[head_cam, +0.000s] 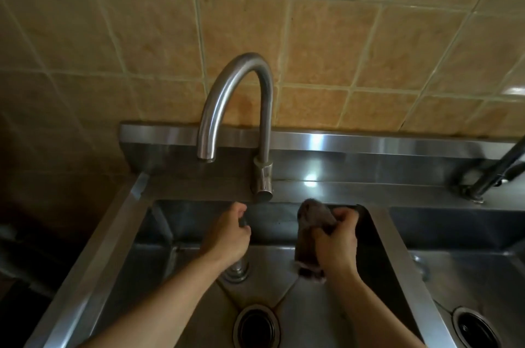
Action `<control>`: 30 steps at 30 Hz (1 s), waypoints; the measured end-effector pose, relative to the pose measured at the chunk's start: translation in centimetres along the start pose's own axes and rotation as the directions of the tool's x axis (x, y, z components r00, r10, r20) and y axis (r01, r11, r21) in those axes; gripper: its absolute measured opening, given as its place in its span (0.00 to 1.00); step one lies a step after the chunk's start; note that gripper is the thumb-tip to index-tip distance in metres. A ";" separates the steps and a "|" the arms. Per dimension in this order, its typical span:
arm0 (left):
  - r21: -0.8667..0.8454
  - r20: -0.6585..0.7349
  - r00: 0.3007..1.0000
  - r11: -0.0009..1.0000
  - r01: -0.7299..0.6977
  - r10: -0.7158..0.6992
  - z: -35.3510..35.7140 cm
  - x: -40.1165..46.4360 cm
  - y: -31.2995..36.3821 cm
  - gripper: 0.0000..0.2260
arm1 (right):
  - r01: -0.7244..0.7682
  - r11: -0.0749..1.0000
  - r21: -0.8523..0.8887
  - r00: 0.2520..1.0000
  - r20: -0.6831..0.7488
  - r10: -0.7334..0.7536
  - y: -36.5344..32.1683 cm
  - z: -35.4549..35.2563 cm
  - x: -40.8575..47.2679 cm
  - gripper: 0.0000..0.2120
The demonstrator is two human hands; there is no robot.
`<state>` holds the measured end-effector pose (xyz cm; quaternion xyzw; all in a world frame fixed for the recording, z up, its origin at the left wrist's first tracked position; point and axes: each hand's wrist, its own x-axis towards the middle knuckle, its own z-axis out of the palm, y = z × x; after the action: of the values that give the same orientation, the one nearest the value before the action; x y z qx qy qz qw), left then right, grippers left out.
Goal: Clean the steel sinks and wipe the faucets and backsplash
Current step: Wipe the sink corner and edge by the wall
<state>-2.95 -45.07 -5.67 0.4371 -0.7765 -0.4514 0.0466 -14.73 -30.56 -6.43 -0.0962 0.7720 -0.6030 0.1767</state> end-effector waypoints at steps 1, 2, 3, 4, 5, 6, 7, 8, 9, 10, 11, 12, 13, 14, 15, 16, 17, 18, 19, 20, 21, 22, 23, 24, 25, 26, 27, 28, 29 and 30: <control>0.046 -0.006 0.999 0.998 -0.045 0.045 -0.2 1.1 0.1 0.19 | 0.048 0.999 -0.009 0.999 -0.023 -0.048 -0.5 0.8 1.5 0.16; 0.100 -0.016 0.996 0.991 -0.088 0.090 -0.4 2.0 0.3 0.20 | 0.097 0.995 -0.039 0.994 -0.049 -0.099 -1.1 1.7 3.0 0.14; 0.153 -0.029 0.991 0.981 -0.122 0.128 -0.4 2.9 0.5 0.20 | 0.150 0.985 -0.087 0.986 -0.058 -0.155 -1.4 2.6 4.4 0.13; 0.205 -0.043 0.987 0.968 -0.145 0.157 -0.4 3.7 0.5 0.21 | 0.197 0.969 -0.152 0.978 -0.033 -0.204 -1.4 3.6 5.8 0.14; 0.257 -0.051 0.982 0.953 -0.162 0.181 -0.3 4.5 0.4 0.23 | 0.233 0.948 -0.218 0.972 0.029 -0.232 -1.1 4.4 6.9 0.16; 0.307 -0.053 0.979 0.937 -0.170 0.195 -0.2 5.1 0.2 0.24 | 0.276 0.903 -0.329 0.961 0.107 -0.255 -0.5 5.3 7.9 0.19; 0.356 -0.048 0.978 0.918 -0.174 0.204 -0.1 5.6 -0.2 0.25 | 0.346 0.810 -0.473 0.938 0.180 -0.296 0.1 6.1 8.6 0.20; 0.407 -0.040 0.976 0.895 -0.181 0.215 0.1 6.0 -0.7 0.25 | 0.433 0.667 -0.606 0.900 0.259 -0.350 1.0 6.8 9.2 0.20; 0.452 -0.033 0.974 0.873 -0.185 0.223 0.1 6.4 -1.1 0.26 | 0.520 0.521 -0.678 0.850 0.351 -0.392 1.6 7.3 9.6 0.21; 0.487 -0.023 0.973 0.852 -0.191 0.231 0.1 6.8 -1.5 0.26 | 0.575 0.423 -0.701 0.814 0.436 -0.383 2.1 7.7 10.2 0.22; 0.515 -0.016 0.971 0.834 -0.198 0.240 0.1 7.1 -1.8 0.26 | 0.605 0.361 -0.710 0.793 0.496 -0.353 2.1 7.9 10.6 0.22; 0.539 -0.012 0.968 0.817 -0.204 0.250 0.1 7.6 -2.0 0.26 | 0.620 0.319 -0.717 0.782 0.533 -0.323 2.3 7.9 11.2 0.23; 0.559 -0.009 0.966 0.802 -0.210 0.259 0.2 7.9 -2.2 0.26 | 0.640 0.267 -0.721 0.765 0.561 -0.317 2.4 7.8 11.8 0.23; 0.575 -0.013 0.964 0.791 -0.210 0.265 0.2 8.2 -2.2 0.25 | 0.657 0.211 -0.723 0.745 0.583 -0.322 2.5 7.6 12.1 0.24; 0.588 -0.019 0.964 0.783 -0.203 0.264 0.3 8.4 -2.3 0.25 | 0.666 0.184 -0.723 0.735 0.593 -0.330 2.6 7.4 12.2 0.25; 0.597 -0.029 0.966 0.779 -0.191 0.258 0.4 8.5 -2.2 0.24 | 0.657 0.201 -0.727 0.743 0.577 -0.341 2.9 7.0 12.1 0.28; 0.598 -0.050 0.966 0.782 -0.174 0.253 0.5 8.6 -2.1 0.24 | 0.628 0.249 -0.737 0.769 0.538 -0.345 3.3 6.5 12.2 0.30; 0.594 -0.076 0.965 0.789 -0.159 0.252 0.6 8.8 -2.0 0.22 | 0.575 0.305 -0.759 0.811 0.479 -0.336 3.7 5.7 12.4 0.29; 0.586 -0.099 0.963 0.797 -0.148 0.251 0.6 8.9 -1.8 0.20 | 0.511 0.350 -0.786 0.853 0.412 -0.320 4.0 4.6 12.9 0.26; 0.583 -0.115 0.961 0.800 -0.141 0.253 0.5 9.0 -1.5 0.18 | 0.445 0.384 -0.809 0.888 0.344 -0.304 4.5 3.3 13.7 0.24; 0.590 -0.122 0.958 0.795 -0.141 0.260 0.5 9.2 -1.2 0.17 | 0.388 0.413 -0.824 0.913 0.282 -0.295 4.9 1.8 14.5 0.21; 0.598 -0.126 0.955 0.788 -0.144 0.270 0.6 9.3 -1.1 0.16 | 0.349 0.435 -0.830 0.928 0.241 -0.285 5.2 0.3 15.2 0.20; 0.605 -0.128 0.952 0.783 -0.149 0.280 0.7 9.3 -1.0 0.16 | 0.323 0.450 -0.833 0.938 0.219 -0.269 5.4 -0.9 15.7 0.19; 0.608 -0.131 0.949 0.779 -0.153 0.288 0.7 9.4 -1.0 0.16 | 0.291 0.460 -0.839 0.948 0.191 -0.253 5.6 -1.6 16.1 0.20; 0.613 -0.136 0.947 0.776 -0.151 0.291 0.8 9.3 -1.0 0.16 | 0.248 0.468 -0.848 0.960 0.149 -0.238 5.7 -1.7 16.2 0.20; 0.617 -0.138 0.947 0.773 -0.148 0.291 0.8 9.3 -1.1 0.16 | 0.181 0.487 -0.855 0.973 0.082 -0.217 5.8 -1.4 16.1 0.20; 0.623 -0.139 0.947 0.769 -0.143 0.288 0.8 9.3 -1.2 0.16 | 0.096 0.513 -0.853 0.981 -0.005 -0.192 5.4 -0.8 15.8 0.19; 0.630 -0.137 0.948 0.764 -0.141 0.288 0.8 9.2 -1.2 0.16 | 0.011 0.545 -0.839 0.983 -0.091 -0.159 5.4 0.3 15.6 0.20; 0.636 -0.132 0.948 0.759 -0.143 0.290 0.9 9.2 -1.2 0.16 | -0.027 0.543 -0.839 0.982 -0.124 -0.143 5.1 1.2 15.2 0.20; 0.634 -0.129 0.948 0.760 -0.146 0.289 0.9 9.1 -1.2 0.17 | 0.017 0.522 -0.853 0.983 -0.080 -0.163 5.0 2.4 14.7 0.21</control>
<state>-8.18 -51.31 -10.03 0.3815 -0.9166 -0.1134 0.0390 -26.95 -36.72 -14.06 -0.1642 0.9723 -0.1652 0.0178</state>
